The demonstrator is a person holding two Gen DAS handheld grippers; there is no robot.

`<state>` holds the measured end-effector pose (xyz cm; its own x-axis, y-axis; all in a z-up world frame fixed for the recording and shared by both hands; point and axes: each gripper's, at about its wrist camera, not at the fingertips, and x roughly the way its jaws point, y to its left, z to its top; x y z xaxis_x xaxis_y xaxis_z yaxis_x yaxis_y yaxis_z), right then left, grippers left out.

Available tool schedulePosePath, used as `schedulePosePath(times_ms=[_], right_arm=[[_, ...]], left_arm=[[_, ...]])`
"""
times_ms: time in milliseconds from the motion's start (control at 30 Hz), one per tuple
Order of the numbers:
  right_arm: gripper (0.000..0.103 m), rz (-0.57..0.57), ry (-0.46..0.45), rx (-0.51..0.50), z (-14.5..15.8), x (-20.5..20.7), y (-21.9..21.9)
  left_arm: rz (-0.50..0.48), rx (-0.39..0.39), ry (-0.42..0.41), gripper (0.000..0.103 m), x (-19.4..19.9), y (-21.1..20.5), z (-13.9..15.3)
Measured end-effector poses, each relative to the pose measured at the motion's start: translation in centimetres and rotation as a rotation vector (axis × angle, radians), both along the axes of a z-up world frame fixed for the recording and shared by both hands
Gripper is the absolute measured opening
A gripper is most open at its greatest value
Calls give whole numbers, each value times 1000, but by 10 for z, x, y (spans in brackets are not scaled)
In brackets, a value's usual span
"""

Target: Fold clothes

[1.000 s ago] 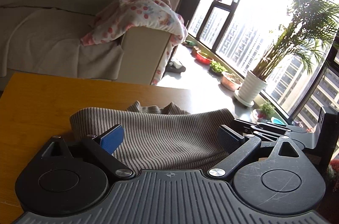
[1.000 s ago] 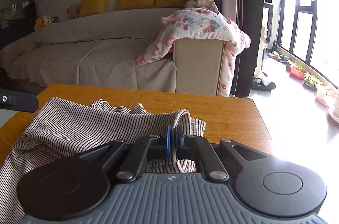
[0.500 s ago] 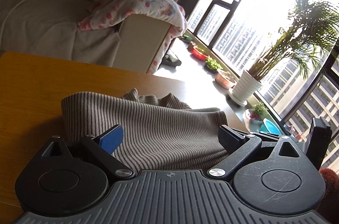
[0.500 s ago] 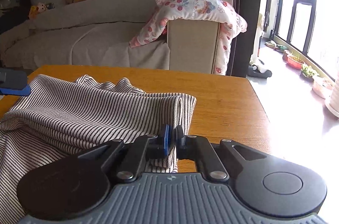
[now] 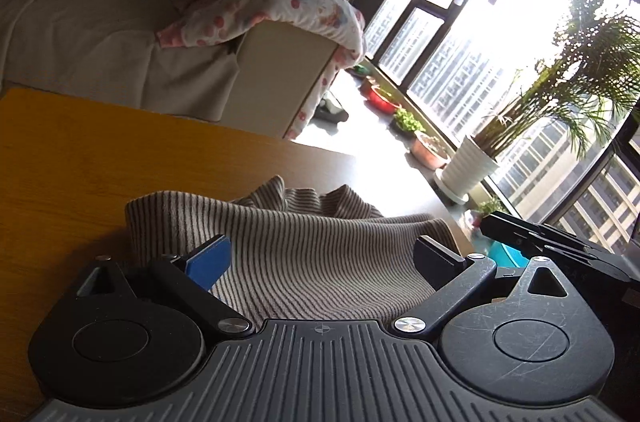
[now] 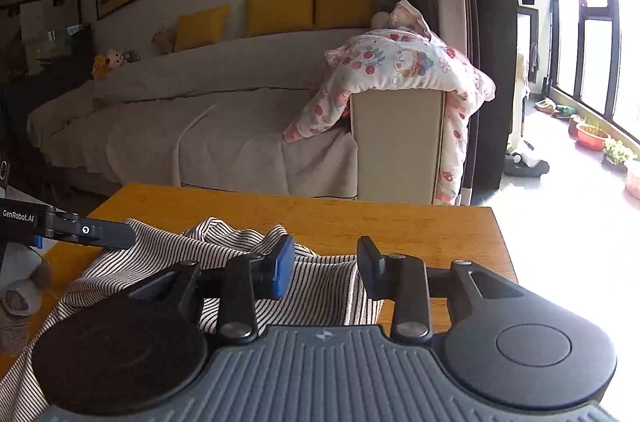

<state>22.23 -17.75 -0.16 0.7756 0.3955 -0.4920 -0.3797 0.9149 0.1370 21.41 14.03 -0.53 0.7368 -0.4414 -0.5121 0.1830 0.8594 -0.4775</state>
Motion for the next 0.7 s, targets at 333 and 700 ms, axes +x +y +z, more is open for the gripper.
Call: schedulePosePath(times_ms=[333,700], right_arm=[[50,-5,394,314,-56,74,-61],[50,163,444,314,-76,129,-10]], left_arm=[[-6,-262,226,99,32,84,-36],[-78,-118,141,93,66,48,-37]])
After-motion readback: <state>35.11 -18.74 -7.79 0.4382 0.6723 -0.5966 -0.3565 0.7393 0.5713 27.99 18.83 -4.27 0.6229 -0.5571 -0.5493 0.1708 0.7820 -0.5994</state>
